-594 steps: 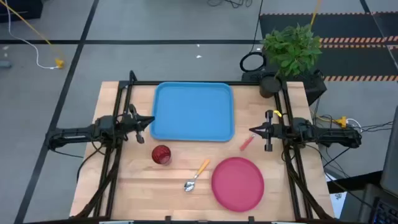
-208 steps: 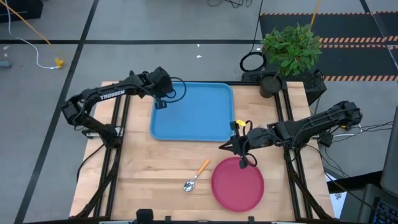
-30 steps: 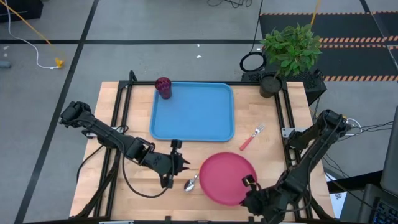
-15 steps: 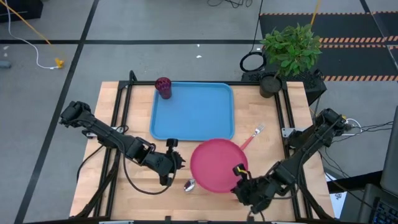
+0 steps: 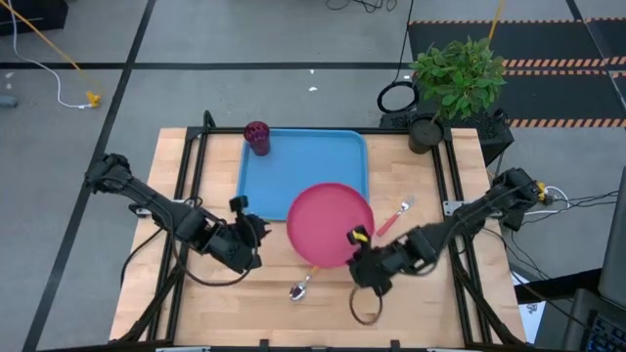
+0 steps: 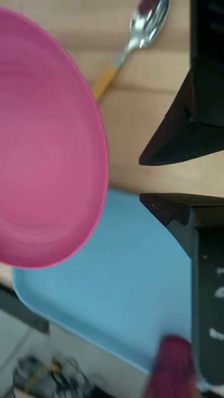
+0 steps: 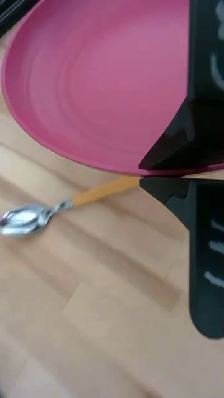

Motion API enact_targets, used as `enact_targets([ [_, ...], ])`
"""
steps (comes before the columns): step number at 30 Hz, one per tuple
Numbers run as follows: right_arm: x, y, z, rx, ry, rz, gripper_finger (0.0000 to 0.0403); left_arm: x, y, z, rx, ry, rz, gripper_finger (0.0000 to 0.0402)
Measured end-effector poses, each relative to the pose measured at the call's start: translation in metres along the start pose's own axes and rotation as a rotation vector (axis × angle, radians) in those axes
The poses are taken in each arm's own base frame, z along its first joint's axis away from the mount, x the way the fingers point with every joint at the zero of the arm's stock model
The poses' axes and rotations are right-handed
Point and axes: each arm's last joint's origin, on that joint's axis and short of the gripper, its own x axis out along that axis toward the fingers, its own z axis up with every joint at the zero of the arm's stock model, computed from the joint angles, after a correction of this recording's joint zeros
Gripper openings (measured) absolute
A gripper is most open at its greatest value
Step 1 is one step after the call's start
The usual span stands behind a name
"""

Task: Pick and place plate/cup/fork/spoon on tray
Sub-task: Put the pink plate on the blue tray

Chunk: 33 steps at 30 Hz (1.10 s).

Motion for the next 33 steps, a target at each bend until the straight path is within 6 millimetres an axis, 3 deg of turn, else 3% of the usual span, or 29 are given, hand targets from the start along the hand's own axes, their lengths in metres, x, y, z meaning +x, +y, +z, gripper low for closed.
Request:
enact_targets([
  [10, 0.038, -0.074, -0.035, 0.011, -0.065, -0.056, 0.0, -0.002, 0.004, -0.005, -0.036, -0.01, 0.108, 0.0085],
  [19, 0.057, -0.124, -0.068, 0.088, -0.182, -0.109, 0.0, -0.001, 0.006, -0.003, -0.059, -0.037, 0.144, 0.0085],
  [24, 0.074, -0.136, -0.078, 0.112, -0.188, -0.111, 0.0, 0.0, 0.008, -0.002, -0.068, -0.042, 0.157, 0.0085],
  [33, 0.109, -0.138, -0.083, 0.064, -0.188, -0.13, 0.0, 0.007, 0.016, 0.002, -0.103, -0.036, 0.187, 0.0085],
])
